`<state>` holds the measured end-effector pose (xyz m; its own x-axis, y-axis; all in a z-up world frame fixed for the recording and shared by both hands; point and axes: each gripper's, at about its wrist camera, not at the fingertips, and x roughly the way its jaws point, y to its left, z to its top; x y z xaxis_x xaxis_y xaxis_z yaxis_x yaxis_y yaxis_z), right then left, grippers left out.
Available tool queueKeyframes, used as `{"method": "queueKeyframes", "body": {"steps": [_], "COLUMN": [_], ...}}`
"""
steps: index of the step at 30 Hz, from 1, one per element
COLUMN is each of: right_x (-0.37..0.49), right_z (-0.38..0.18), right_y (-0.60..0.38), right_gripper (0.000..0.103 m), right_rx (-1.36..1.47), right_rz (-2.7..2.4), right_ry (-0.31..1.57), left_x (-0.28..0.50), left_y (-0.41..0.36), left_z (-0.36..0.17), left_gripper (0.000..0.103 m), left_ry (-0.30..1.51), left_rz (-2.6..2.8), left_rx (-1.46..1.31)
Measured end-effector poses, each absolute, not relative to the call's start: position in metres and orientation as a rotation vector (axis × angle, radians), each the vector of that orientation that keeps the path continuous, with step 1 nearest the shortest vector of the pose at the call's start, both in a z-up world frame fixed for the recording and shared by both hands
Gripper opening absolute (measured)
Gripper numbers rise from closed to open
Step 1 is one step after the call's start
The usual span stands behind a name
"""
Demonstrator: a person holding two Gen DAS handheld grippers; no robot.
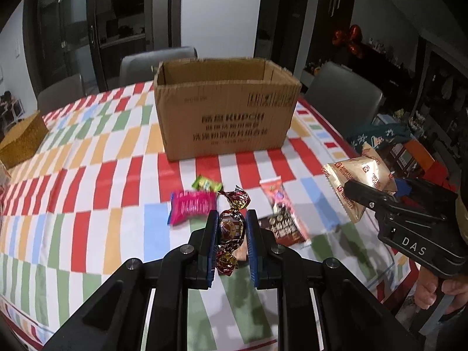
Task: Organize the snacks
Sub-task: 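Carry both snacks into the box and open both tools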
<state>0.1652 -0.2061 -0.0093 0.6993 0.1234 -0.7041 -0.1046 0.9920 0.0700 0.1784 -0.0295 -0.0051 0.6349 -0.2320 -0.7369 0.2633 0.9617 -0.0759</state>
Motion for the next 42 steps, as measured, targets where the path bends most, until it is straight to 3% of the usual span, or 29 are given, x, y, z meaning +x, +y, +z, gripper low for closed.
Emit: {"method": "queueKeyframes", "body": {"steps": [23,42], "right_x": [0.219,0.288], "right_z": [0.066,0.078], "right_y": [-0.193,-0.182], "right_gripper": [0.047,0.047], "right_rx": [0.027,-0.006], "right_rz": [0.165,0.177], "right_ry": [0.595,0.601], "left_x": [0.234,0.307], "left_y": [-0.033,-0.023], "left_z": [0.077,0.093], "left_gripper": [0.019,0.019], "left_ry": [0.638,0.659], "left_rz": [-0.288,-0.286], "left_rx": [0.108,0.060]}}
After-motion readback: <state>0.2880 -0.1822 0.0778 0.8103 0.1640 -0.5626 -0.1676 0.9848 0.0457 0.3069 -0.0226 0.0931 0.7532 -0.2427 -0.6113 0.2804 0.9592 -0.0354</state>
